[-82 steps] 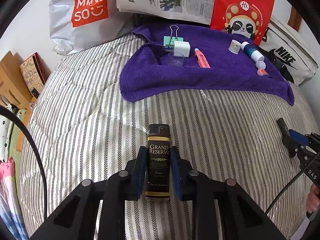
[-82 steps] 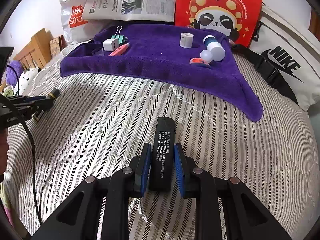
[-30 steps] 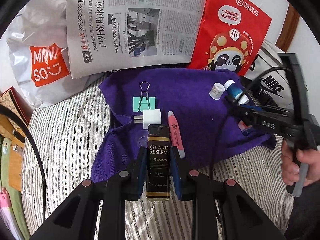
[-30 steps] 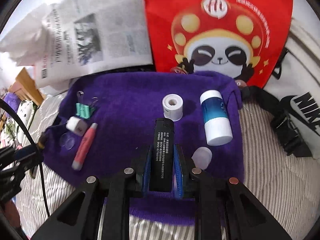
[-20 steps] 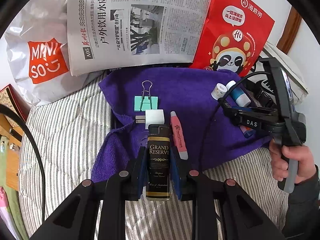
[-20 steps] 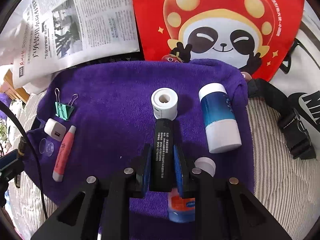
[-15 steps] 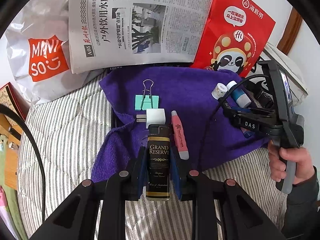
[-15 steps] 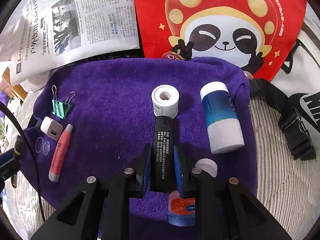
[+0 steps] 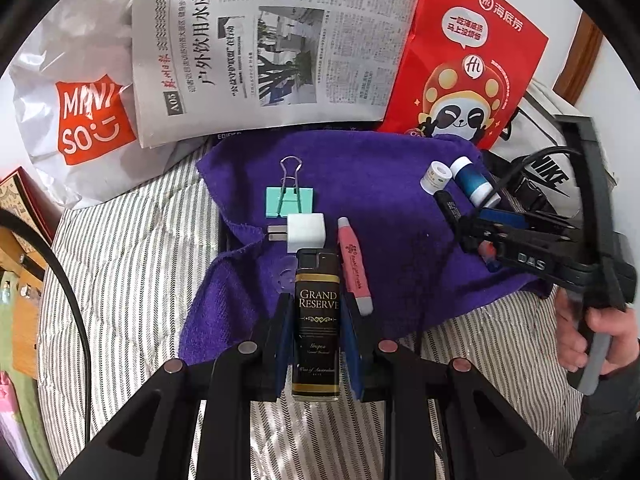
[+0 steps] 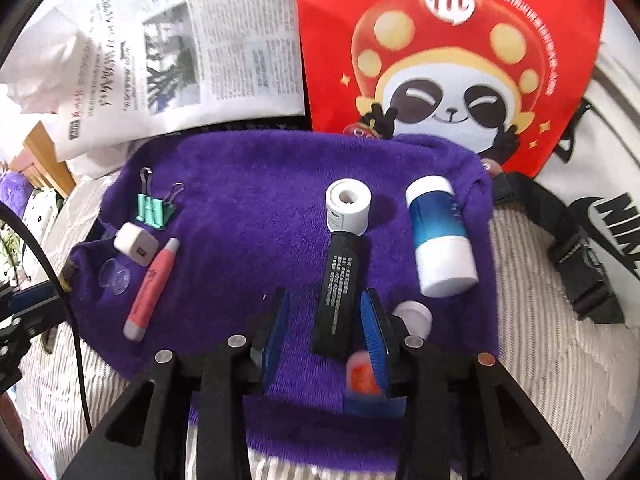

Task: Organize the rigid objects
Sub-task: 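Carry the Grand Reserve box and black tube onto the purple towel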

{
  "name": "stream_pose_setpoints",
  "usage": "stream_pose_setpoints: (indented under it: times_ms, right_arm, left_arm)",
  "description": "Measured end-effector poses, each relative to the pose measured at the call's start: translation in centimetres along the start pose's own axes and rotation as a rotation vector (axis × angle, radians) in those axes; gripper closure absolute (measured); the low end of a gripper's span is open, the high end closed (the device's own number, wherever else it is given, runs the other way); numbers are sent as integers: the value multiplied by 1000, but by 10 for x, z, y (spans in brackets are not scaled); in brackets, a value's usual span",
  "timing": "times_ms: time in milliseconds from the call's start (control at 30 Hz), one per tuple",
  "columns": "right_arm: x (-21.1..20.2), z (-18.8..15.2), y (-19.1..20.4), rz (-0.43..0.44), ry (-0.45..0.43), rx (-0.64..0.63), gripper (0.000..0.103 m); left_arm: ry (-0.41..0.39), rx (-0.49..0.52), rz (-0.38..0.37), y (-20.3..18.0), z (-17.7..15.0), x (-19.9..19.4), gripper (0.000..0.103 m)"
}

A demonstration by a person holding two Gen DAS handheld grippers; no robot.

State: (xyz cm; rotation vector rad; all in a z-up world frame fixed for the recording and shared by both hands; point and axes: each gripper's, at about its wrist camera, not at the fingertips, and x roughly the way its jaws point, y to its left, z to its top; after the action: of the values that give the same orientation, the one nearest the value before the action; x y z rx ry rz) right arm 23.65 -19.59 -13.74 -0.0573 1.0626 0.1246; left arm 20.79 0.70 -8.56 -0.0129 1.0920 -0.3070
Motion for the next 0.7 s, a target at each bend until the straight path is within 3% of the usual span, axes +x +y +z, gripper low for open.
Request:
stream_pose_setpoints:
  times_ms: [367,700]
  right_arm:
    - [-60,-30,-26,1,-81,9,63]
    - [-76,-66,-45,-7,-69,41,63]
  left_arm:
    - [-10,29,-24,-28,13,8,80]
    - [-21,27,-36,-49,33,40,80]
